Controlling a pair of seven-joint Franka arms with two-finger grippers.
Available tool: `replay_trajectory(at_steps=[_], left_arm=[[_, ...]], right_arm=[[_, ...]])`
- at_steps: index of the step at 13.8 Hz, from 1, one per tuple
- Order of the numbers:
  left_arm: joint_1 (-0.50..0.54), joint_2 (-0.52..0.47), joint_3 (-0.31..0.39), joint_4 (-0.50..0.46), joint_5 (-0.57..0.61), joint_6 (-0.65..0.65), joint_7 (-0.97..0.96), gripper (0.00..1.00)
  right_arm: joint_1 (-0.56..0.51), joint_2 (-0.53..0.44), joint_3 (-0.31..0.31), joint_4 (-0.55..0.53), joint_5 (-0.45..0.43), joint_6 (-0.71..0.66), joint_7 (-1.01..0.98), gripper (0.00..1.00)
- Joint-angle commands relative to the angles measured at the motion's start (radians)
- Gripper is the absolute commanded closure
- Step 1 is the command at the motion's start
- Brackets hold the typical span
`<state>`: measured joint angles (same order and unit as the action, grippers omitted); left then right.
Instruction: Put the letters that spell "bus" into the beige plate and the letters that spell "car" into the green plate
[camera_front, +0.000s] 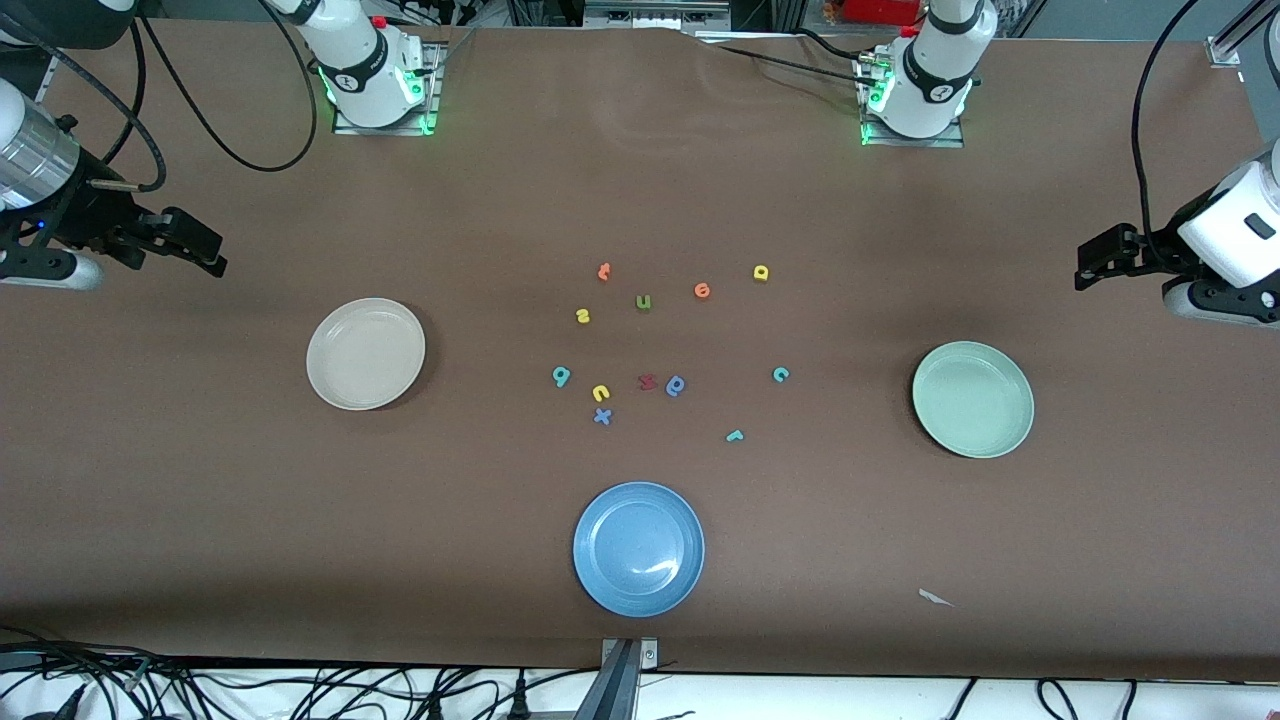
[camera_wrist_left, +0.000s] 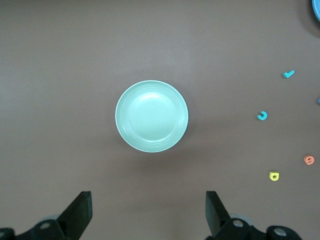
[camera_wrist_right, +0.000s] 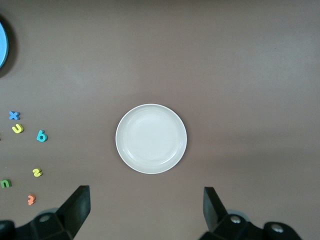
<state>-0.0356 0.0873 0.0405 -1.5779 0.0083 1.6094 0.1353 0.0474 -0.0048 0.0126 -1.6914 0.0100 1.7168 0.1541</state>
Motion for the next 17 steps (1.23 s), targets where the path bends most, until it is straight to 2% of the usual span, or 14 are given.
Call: replay_trajectory(at_steps=[1, 17], left_arm=[[0.0, -0.008, 0.001, 0.003, -0.007, 0.003, 0.02, 0.0], [-0.004, -0.004, 0.001, -0.002, -0.005, 0.018, 0.018, 0.0]], right_arm=[[0.003, -0.01, 0.003, -0.011, -0.015, 0.003, 0.012, 0.0], [0.005, -0.006, 0.001, -0.011, -0.013, 0.012, 0.002, 0.0]])
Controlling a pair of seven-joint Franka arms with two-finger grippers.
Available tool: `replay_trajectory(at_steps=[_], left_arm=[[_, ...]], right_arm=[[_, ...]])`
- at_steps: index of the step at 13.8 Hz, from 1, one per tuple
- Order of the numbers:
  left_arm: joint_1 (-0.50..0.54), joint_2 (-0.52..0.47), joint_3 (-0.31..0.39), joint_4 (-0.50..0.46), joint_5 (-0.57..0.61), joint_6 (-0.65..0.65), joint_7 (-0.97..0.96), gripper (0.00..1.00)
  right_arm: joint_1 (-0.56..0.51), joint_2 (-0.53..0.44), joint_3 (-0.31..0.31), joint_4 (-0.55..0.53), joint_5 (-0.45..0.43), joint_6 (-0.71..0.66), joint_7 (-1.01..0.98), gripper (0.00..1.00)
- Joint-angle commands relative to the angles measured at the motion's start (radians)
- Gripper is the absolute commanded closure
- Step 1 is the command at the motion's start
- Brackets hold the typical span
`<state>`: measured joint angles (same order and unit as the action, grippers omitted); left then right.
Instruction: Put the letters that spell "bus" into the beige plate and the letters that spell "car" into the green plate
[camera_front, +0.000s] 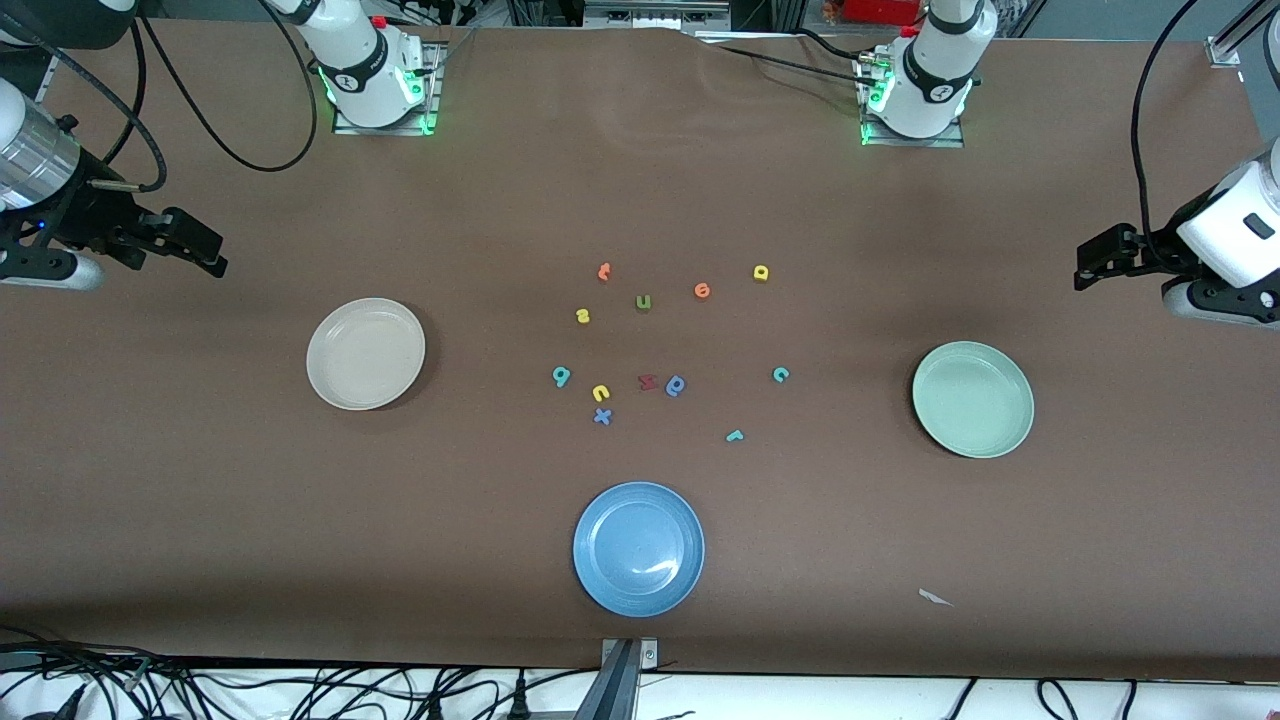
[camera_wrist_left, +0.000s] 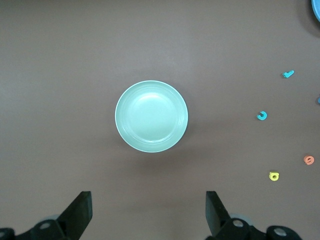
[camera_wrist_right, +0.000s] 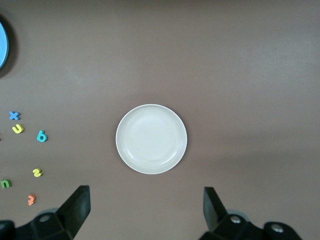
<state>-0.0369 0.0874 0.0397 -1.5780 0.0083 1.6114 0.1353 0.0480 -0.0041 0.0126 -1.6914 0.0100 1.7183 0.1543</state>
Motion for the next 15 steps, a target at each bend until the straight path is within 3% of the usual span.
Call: replay_trajectory(at_steps=[1, 15], left_arm=[[-0.003, -0.005, 0.002, -0.004, -0.005, 0.018, 0.018, 0.0], [0.0, 0.002, 0.003, 0.006, -0.005, 0.018, 0.014, 0.0]], right_arm=[[0.004, -0.002, 0.001, -0.01, -0.013, 0.011, 0.002, 0.0], [0.035, 0.055, 0.004, -0.01, -0.008, -0.014, 0.011, 0.0]])
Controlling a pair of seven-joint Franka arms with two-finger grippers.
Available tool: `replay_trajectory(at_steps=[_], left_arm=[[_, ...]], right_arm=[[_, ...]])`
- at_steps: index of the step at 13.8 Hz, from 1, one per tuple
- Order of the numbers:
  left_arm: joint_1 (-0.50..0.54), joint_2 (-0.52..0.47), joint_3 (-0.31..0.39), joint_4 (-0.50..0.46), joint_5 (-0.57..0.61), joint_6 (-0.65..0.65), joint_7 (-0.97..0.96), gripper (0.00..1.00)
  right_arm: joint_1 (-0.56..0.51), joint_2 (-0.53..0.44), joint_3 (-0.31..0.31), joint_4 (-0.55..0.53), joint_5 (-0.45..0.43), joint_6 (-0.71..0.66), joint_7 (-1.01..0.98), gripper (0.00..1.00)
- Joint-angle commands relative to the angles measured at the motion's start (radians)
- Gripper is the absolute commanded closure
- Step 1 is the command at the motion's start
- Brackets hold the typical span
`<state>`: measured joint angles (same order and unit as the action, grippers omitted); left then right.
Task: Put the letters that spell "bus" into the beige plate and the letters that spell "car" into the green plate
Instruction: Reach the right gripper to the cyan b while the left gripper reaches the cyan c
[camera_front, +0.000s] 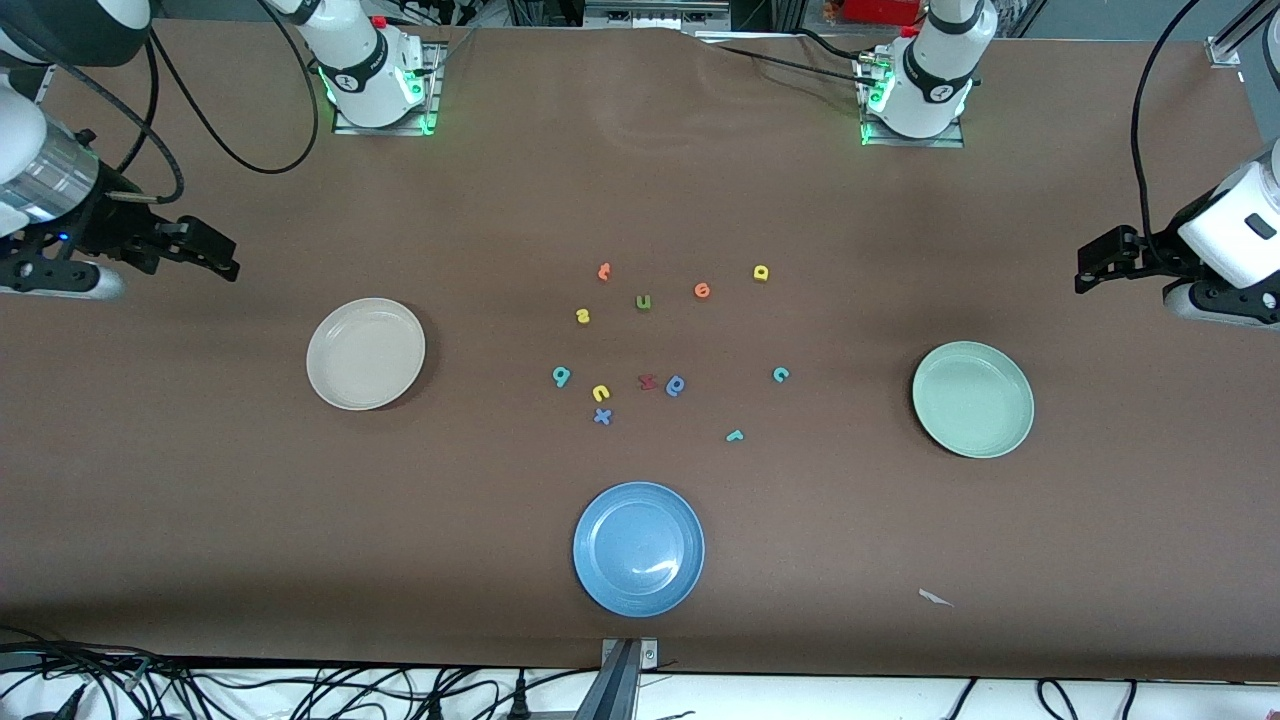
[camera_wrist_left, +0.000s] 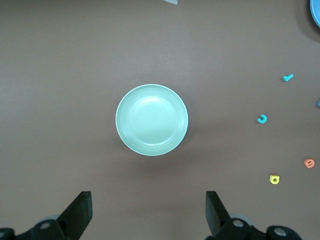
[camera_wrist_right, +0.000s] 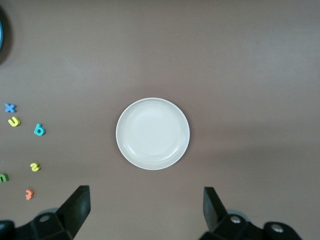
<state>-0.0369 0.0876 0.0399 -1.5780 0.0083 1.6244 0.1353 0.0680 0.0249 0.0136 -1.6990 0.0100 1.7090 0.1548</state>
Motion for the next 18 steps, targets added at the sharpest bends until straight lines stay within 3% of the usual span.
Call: replay_trajectory(at_steps=[1, 4, 8, 13, 17, 18], left_arm=[[0.0, 0.012, 0.003, 0.006, -0.007, 0.005, 0.006, 0.0], [-0.006, 0.017, 0.003, 0.006, -0.008, 0.003, 0.004, 0.0], [-0.02, 0.066, 0.002, 0.006, -0.045, 0.026, 0.009, 0.0], [-0.061, 0.153, -0.044, -0.04, -0.094, 0.191, -0.026, 0.0], [-0.064, 0.227, -0.164, -0.115, -0.096, 0.38, -0.153, 0.0], [-0.064, 0.245, -0.19, -0.143, -0.088, 0.437, -0.176, 0.0]], right_arm=[[0.038, 0.047, 0.002, -0.004, -0.005, 0.0, 0.011, 0.0], [0.09, 0.116, 0.002, -0.002, -0.009, 0.085, 0.031, 0.0], [0.196, 0.251, 0.002, 0.013, -0.004, 0.204, 0.262, 0.0], [0.346, 0.482, 0.002, 0.163, -0.005, 0.236, 0.59, 0.01], [0.449, 0.593, 0.002, 0.174, -0.007, 0.403, 0.874, 0.28], [0.463, 0.615, 0.002, 0.173, -0.012, 0.434, 0.903, 0.29]])
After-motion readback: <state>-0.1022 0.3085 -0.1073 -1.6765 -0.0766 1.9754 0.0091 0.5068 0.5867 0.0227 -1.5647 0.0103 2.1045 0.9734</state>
